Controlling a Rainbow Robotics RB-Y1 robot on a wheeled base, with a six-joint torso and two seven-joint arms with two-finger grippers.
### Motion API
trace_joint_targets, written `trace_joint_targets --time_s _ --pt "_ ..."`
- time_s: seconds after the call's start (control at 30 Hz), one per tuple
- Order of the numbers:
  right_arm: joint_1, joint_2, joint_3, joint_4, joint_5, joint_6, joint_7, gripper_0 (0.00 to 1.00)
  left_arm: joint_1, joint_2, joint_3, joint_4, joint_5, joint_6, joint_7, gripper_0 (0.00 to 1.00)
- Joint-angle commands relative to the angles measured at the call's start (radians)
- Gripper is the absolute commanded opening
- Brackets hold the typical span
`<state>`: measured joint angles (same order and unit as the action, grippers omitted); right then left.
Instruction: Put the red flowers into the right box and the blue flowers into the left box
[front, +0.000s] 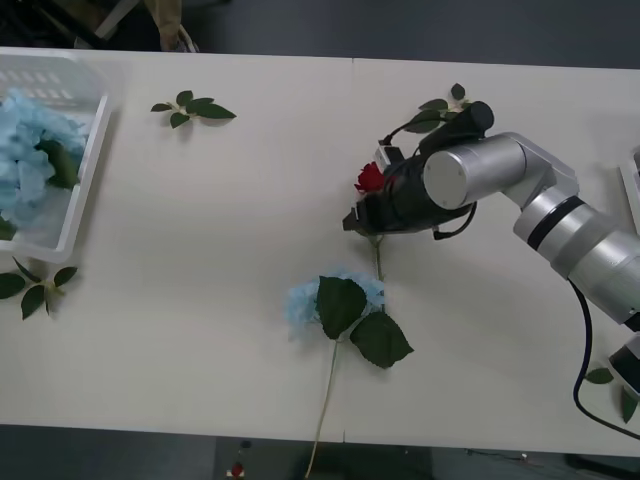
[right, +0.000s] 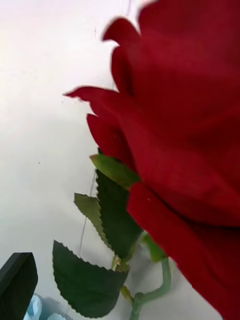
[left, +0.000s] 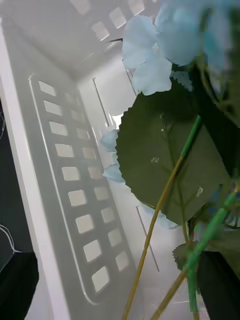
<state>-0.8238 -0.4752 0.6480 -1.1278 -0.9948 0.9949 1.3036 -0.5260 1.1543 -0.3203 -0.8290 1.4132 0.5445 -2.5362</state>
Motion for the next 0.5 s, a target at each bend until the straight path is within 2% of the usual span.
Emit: trace_joint_targets --time_s 0.03,0.17,0.23,0.43,0.5 --pt "-0.023 0.004 0.012 0.0 0.002 -0.019 -0.033 1.0 -0.028 0.041 0.026 -0.039 0.084 0.011 -0.007 0.92" --pt "-0.023 0.007 0.044 0.014 0.002 -0.058 -0.03 1.0 -0.028 0.054 0.069 -0.067 0.173 0.094 -0.018 0.92" --pt "-0.023 0.007 0.061 0.014 0.002 -0.076 -0.03 0.95 -0.028 0.058 0.113 -0.079 0.184 0.143 -0.026 0.92" --pt "-0.023 0.01 0.074 0.037 0.002 -0.088 -0.023 0.67 -0.026 0.076 0.3 -0.121 0.151 0.359 -0.042 0.92" --pt "-0.023 0.01 0.079 0.042 0.004 -0.088 -0.017 0.49 -0.026 0.076 0.382 -0.131 0.142 0.456 -0.049 0.92"
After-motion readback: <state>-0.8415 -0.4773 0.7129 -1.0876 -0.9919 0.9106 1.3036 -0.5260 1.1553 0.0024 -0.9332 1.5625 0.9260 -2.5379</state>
